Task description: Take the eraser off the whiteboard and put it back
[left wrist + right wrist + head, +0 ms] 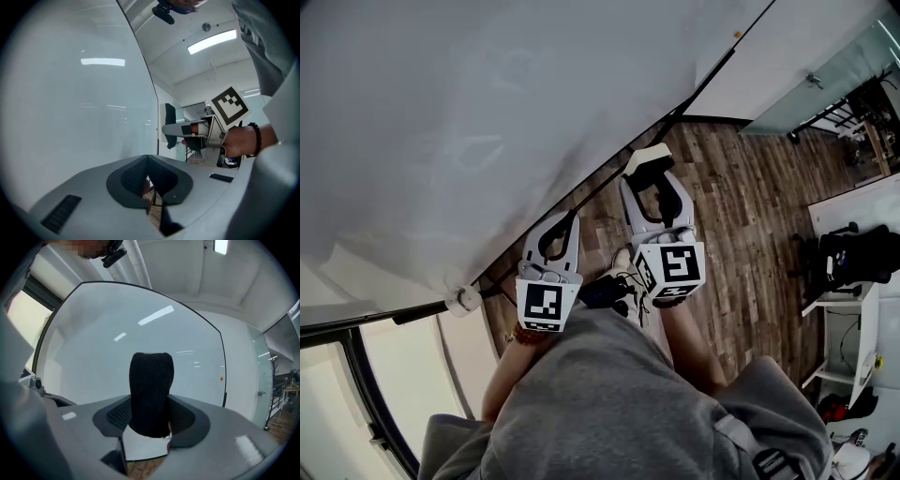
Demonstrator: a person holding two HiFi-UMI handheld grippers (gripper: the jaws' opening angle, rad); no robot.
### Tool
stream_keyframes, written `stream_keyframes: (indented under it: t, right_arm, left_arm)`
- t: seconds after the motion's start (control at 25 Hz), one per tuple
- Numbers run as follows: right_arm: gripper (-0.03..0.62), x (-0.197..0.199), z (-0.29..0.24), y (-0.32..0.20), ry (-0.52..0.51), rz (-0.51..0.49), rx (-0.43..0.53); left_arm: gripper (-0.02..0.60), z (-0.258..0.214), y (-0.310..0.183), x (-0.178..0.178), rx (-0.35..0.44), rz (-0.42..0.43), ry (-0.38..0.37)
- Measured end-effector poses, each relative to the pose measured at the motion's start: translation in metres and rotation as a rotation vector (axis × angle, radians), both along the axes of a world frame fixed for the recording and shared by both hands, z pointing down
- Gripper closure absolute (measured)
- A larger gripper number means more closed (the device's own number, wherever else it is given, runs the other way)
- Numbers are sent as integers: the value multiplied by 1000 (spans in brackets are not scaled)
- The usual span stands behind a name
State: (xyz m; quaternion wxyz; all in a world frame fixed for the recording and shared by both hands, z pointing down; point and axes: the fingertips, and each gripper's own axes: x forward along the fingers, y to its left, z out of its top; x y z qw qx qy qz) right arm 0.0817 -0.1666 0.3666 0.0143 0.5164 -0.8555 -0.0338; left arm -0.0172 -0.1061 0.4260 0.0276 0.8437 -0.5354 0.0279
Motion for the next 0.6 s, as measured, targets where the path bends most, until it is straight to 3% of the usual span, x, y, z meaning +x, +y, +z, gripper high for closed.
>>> stream_keyframes:
  t: [0.6]
  right_arm:
    - [358, 23, 10, 25, -15, 59, -3]
  left_arm:
    - [575, 0, 11, 14, -10, 73, 17]
